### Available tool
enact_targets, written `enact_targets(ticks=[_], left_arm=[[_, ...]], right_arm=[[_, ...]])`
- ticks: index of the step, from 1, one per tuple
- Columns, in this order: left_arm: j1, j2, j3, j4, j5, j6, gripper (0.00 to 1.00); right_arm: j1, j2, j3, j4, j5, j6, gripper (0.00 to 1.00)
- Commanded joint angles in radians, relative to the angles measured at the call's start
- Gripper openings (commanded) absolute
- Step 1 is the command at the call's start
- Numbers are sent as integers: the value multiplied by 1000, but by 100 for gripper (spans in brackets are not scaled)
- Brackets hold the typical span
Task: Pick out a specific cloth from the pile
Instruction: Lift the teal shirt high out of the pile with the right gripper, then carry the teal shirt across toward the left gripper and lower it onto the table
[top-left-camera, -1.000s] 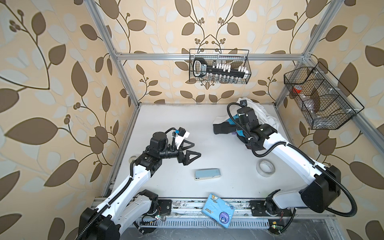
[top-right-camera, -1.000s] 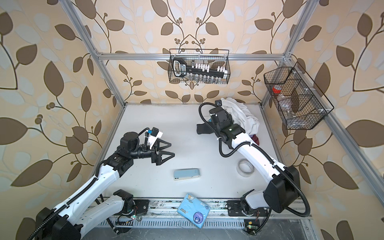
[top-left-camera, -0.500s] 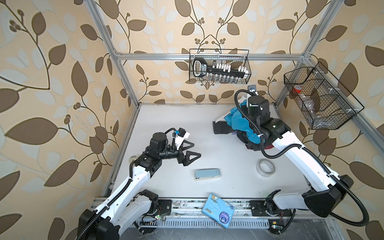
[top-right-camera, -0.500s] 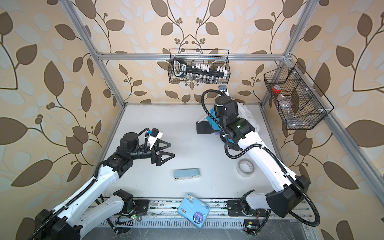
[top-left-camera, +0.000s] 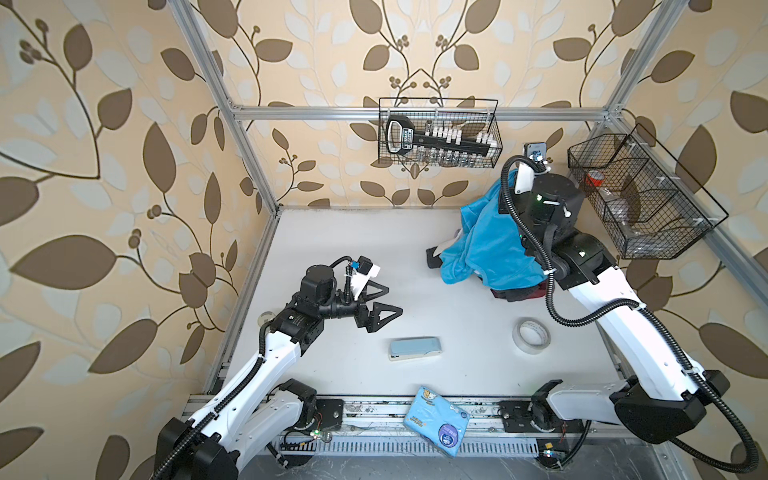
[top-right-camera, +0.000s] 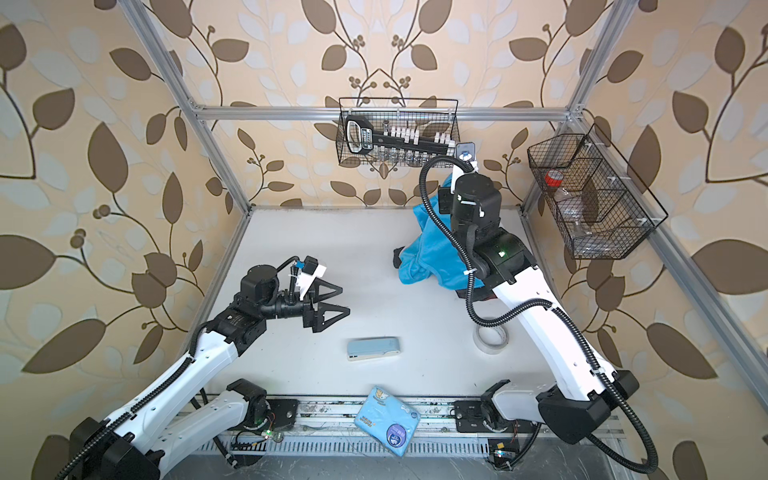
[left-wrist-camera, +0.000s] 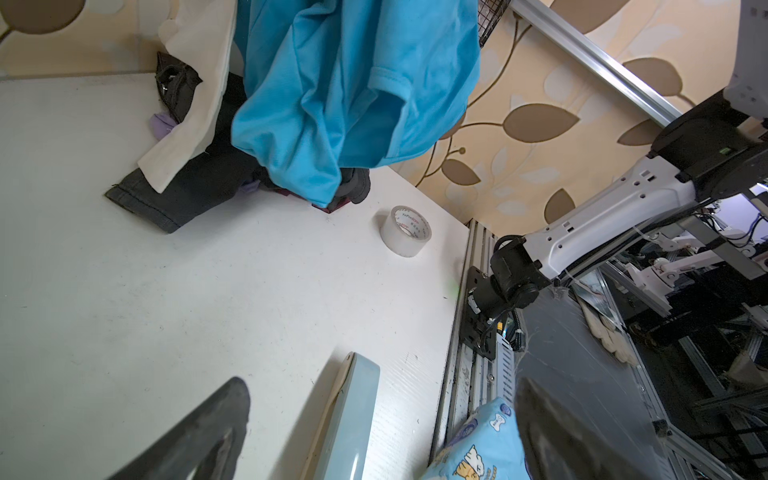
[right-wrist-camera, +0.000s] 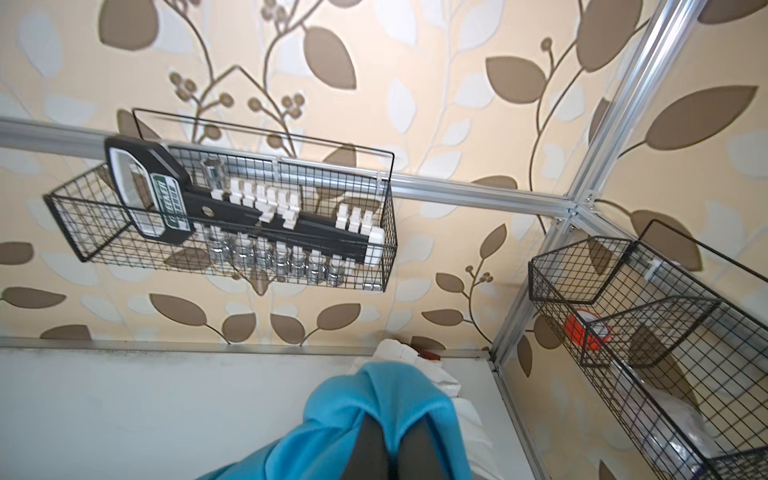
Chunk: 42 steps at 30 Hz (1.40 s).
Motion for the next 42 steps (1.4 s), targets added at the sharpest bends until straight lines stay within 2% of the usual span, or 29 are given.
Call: enact_targets(ticks=[1,12,16,24,32,42], left_arm=[[-7,-5,42,1,-7,28,99],[-7,-41,18,5,-131,24,99],[-7,-53,10,10,-139,26,99],[-7,-98,-3,21,-171,16,99],[-15,-120,-13,22,-200,15,99],[-30,-131,-12,2,-234,36,99]], right_arm=[[6,-20,60,48,-104,5,0],[48,-43,107,53,-466,92,0],[64,2,205,-24,-591,109,0],[152,112,278,-36,-675,115,0],[250,335,370,-30,-715,98,0],[281,731,710,-67,-871,150,0]])
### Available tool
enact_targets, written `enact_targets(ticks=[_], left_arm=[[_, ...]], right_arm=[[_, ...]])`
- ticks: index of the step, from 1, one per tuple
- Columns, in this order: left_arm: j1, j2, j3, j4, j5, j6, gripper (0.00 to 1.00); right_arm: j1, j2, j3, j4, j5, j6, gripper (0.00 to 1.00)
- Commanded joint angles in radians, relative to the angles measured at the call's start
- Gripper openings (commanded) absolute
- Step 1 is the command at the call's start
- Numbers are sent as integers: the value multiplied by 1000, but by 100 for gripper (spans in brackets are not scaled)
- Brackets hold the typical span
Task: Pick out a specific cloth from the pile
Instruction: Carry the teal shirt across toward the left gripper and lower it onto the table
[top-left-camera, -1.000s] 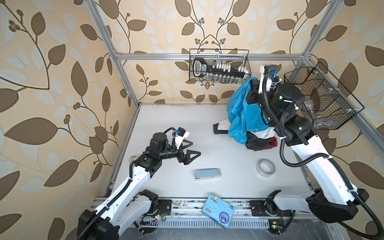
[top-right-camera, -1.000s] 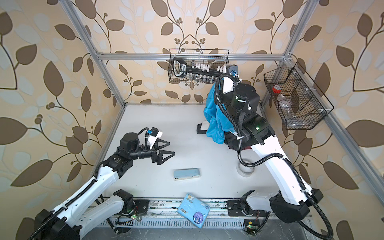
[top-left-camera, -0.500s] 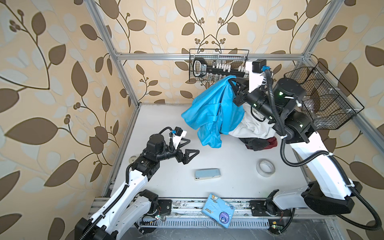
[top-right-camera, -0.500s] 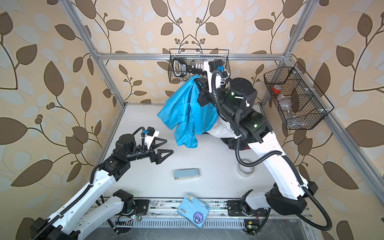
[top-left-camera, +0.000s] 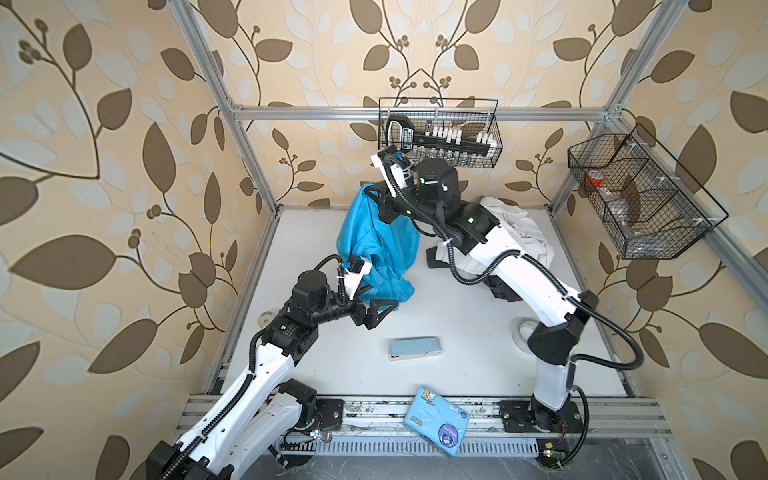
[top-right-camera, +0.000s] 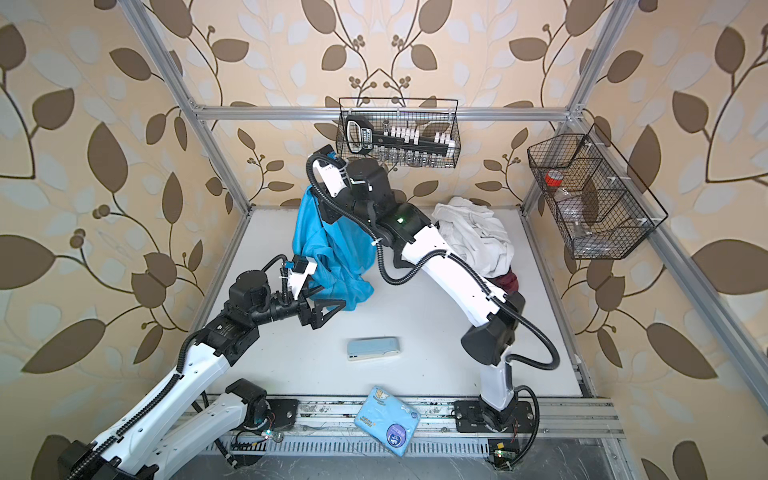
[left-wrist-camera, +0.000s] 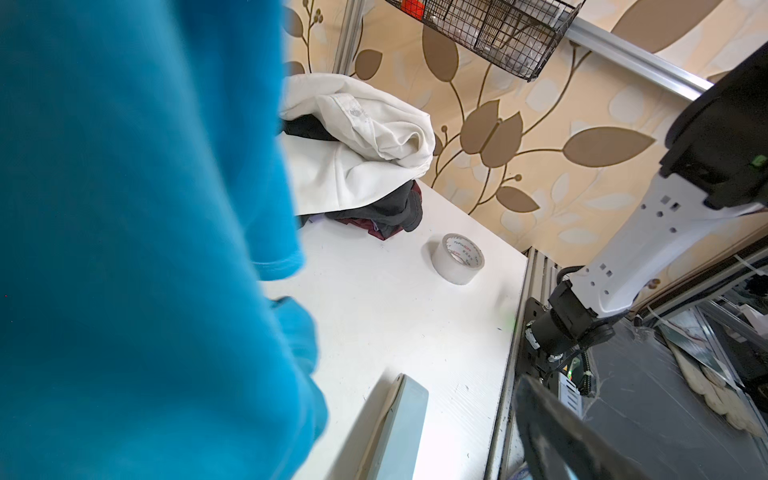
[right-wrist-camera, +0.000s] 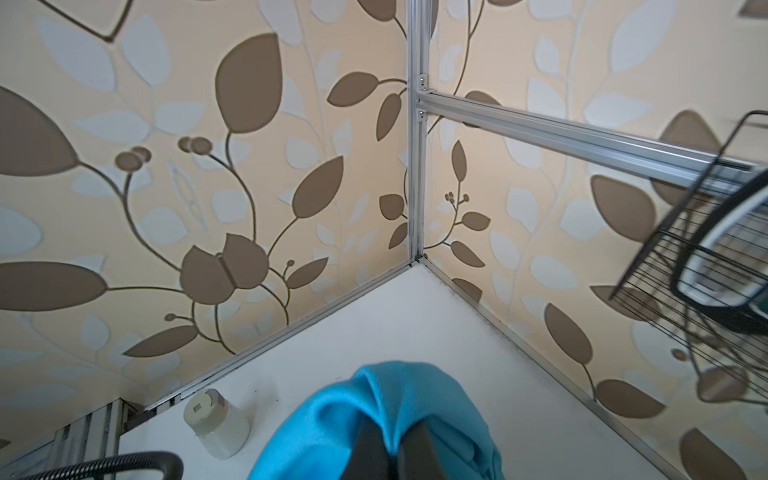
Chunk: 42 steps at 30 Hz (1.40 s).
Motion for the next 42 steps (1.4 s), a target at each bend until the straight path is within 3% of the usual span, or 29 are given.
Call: enact_targets(ticks=[1,8,15,29,36,42], left_arm=[[-17,-24,-3,7,-25,36,99],[-21,-37,-6,1,-44,47,99],[-29,-53,-9,-4,-61,51,99],[-43,-64,-9,-16,-82,58,99],[-48,-72,-11,-19,-90,61,99],[-49,-70,-8,-18,-92,58,99]], right_arm=[[14,84,94,6,-95,35,0],[14,213,-18,70,-244,65,0],[2,289,-220,58,-233,56,0],[-21,281,-509,44,-291,95,2],[4,388,-466,-75,-371,83,13],[10,547,-292,-121,-394,141,13]])
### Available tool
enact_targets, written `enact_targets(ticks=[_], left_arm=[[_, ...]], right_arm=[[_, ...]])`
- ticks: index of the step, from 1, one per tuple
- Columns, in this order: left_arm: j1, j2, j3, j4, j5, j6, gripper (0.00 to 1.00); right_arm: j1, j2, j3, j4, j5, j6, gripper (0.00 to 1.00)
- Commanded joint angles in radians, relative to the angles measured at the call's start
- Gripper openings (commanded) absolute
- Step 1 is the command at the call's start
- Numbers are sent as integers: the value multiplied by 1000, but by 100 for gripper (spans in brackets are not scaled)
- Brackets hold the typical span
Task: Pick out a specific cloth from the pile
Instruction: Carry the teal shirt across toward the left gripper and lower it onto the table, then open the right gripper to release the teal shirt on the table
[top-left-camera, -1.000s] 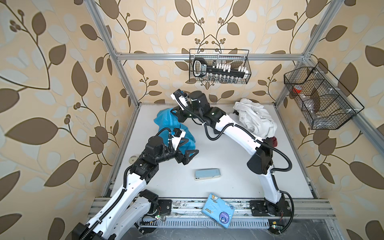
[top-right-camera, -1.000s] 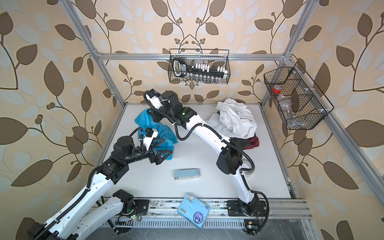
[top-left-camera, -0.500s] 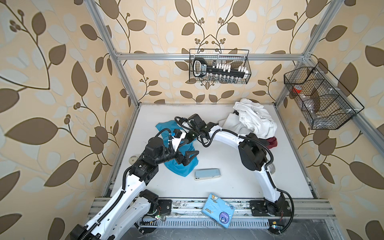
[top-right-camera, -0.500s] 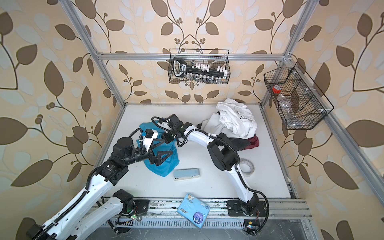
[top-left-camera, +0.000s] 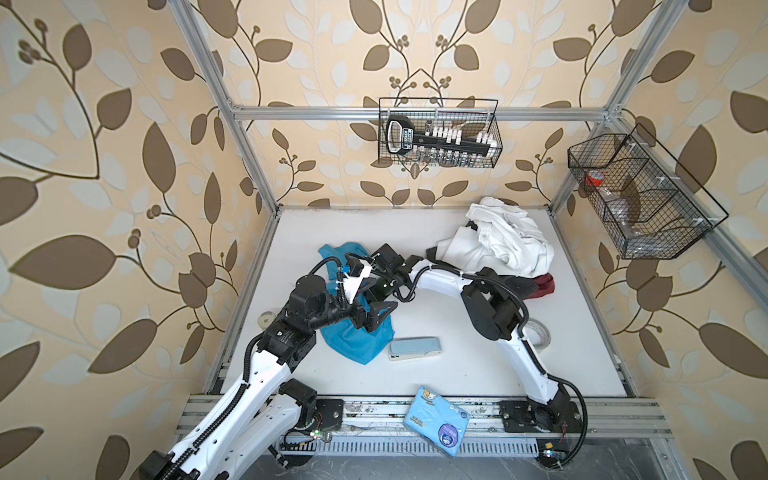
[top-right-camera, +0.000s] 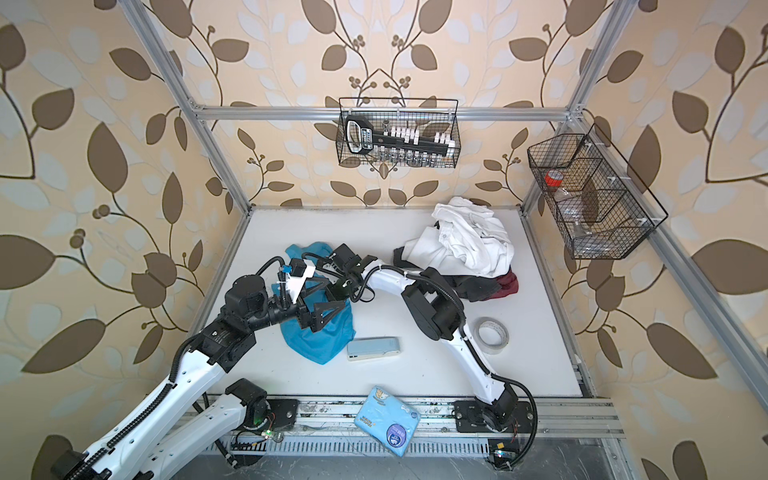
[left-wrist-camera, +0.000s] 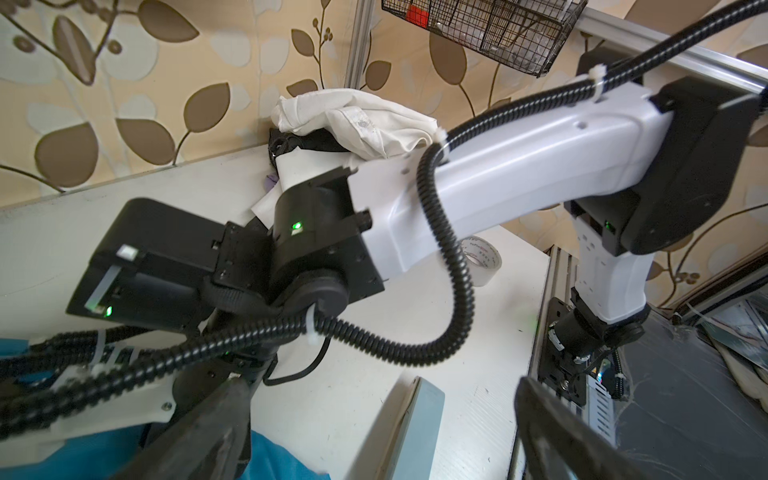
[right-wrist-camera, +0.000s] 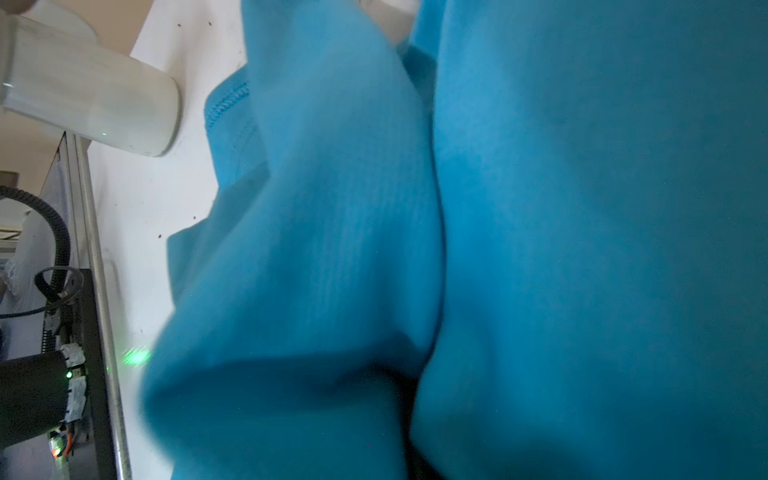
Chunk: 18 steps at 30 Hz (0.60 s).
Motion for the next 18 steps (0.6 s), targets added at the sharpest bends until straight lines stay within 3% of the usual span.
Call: enact_targets(ticks=[1,8,18], left_arm=[[-12,-14,-7,12,-2,12,99],[-13,-19,-9,14,-23,8,99],[-13,-34,-22,44,-39,-27,99]], right_arm=[[6,122,116,-94,-7,36,12],[-5,305,430,-98,30,153,2],[-50,423,499,331,-90,464,2]])
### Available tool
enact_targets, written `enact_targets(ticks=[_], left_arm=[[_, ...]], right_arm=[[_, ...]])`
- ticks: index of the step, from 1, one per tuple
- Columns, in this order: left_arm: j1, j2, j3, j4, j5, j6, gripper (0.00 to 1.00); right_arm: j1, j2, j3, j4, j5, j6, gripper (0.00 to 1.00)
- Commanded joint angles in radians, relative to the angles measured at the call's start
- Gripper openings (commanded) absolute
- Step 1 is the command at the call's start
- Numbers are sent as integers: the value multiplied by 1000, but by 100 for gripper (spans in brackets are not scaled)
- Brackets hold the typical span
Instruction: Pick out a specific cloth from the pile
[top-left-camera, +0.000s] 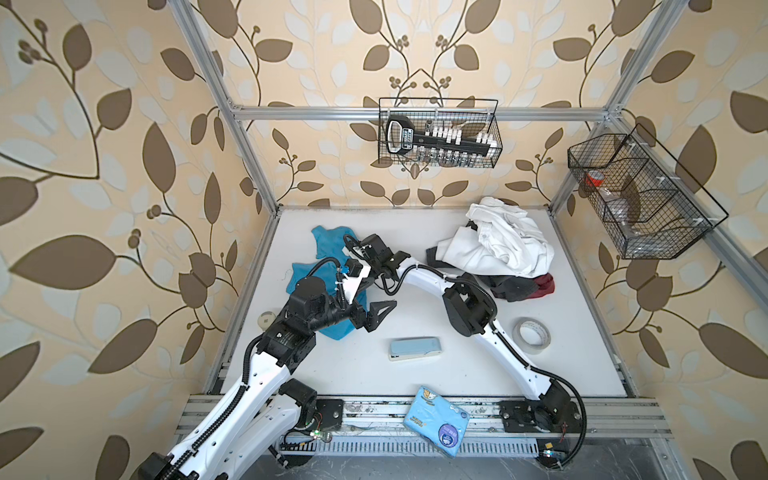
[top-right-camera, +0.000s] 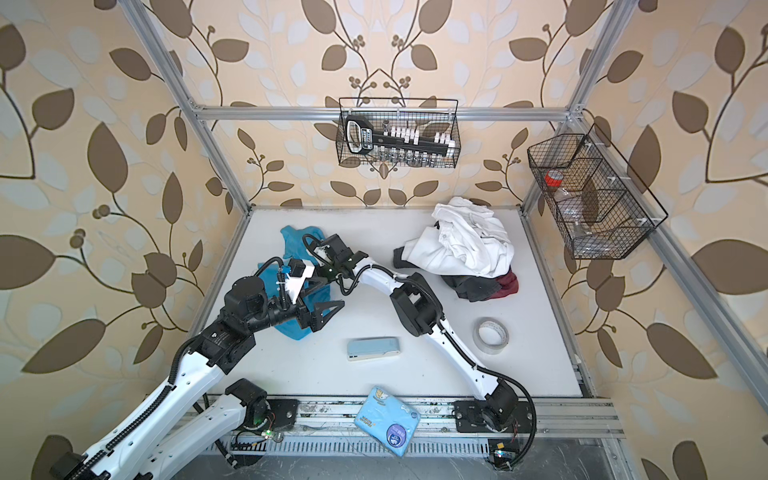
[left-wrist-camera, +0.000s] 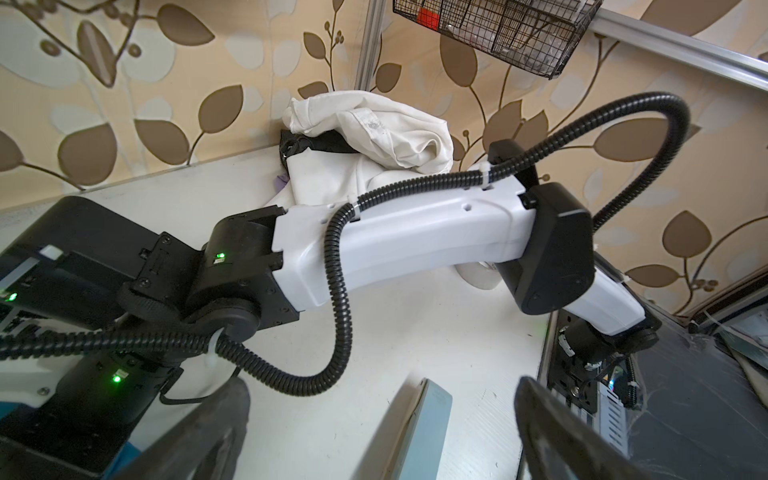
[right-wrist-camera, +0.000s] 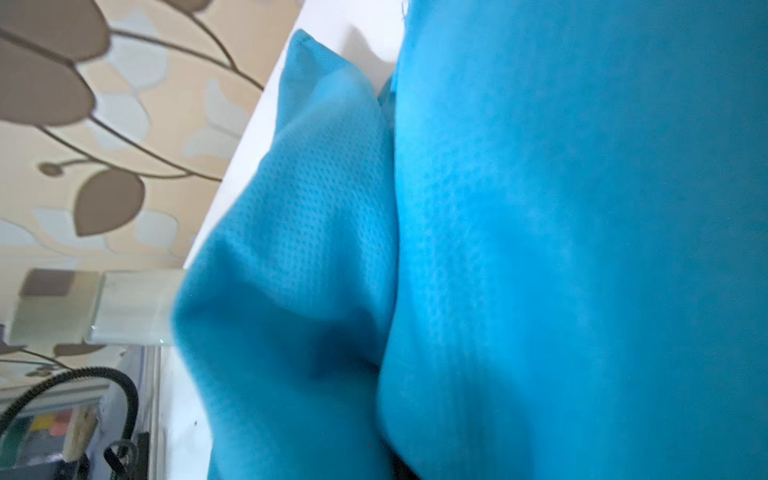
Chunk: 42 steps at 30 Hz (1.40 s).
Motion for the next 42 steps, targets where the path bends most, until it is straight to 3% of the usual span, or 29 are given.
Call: enact_targets(ticks=[1,5,10,11,16,17,32,37,42], left_arm=[[-7,-21,-9,40,-11,-21,99],[-8,-26,-11,45,-20,-24,99],[-9,-25,-10,43,-19,-22,99],[-9,-26,-11,42,-18,-22,99],[-13,-38,-12,37,-20,-22,99],[-15,-41,-12,35,-22,-20,99],[-59,-94,-8,0,-62,6,99],[-105,-125,-2,-45,-150,34,99],[-121,-138,37,-109,-294,29,99]], right_arm=[[-13,103,57,148,-37,146,3],[-22,140,77,262,-43,230,6],[-24,106,47,287,-86,206,9],[-24,87,23,292,-94,195,17],[-12,-40,-102,286,-120,110,90],[-7,-70,-128,272,-113,78,99],[-2,-460,-408,-73,116,-105,99],[-53,-709,-674,-95,202,-151,100],[-171,-1025,-948,-80,316,-174,100]])
